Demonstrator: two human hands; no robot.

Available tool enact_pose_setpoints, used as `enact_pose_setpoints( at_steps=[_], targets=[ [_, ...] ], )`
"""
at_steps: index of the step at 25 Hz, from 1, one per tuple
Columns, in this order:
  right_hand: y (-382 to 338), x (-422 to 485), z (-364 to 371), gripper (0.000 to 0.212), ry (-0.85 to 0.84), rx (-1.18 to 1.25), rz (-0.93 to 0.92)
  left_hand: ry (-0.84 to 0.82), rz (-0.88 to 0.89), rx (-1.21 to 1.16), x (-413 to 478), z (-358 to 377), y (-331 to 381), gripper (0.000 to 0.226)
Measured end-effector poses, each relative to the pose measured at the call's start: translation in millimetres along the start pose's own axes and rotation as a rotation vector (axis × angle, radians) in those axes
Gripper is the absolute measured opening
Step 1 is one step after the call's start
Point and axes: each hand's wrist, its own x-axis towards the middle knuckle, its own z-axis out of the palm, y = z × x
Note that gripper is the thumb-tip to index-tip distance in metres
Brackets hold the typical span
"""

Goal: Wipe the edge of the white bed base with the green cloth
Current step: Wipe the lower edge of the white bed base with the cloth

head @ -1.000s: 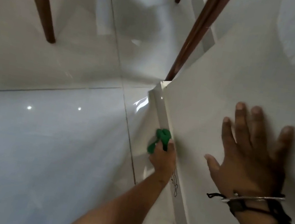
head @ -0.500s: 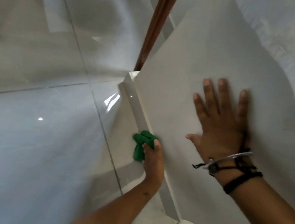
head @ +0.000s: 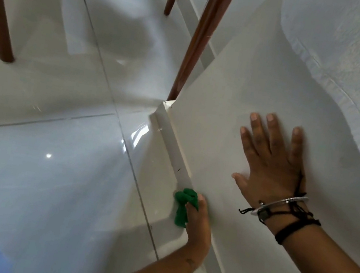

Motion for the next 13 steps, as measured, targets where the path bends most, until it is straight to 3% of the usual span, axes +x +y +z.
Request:
enact_pose_setpoints(
  at_steps=[3,7,13],
  targets=[
    [1.3,-0.3,2.3,0.101,-0.003,-0.016,0.002,0.057,0.167,-0.078,35.4,0.7,56.9,0.065],
    [0.9,-7.5,3.0,0.102,-0.028,-0.021,0.031,0.082,0.129,-0.161,71.2,-12.8,125.1,0.062],
    [0.2,-3.5,-5.3,0.104,-0.010,0.098,0.041,0.007,-0.015,-0.140,1.9,-13.7,45.4,0.043]
  ],
)
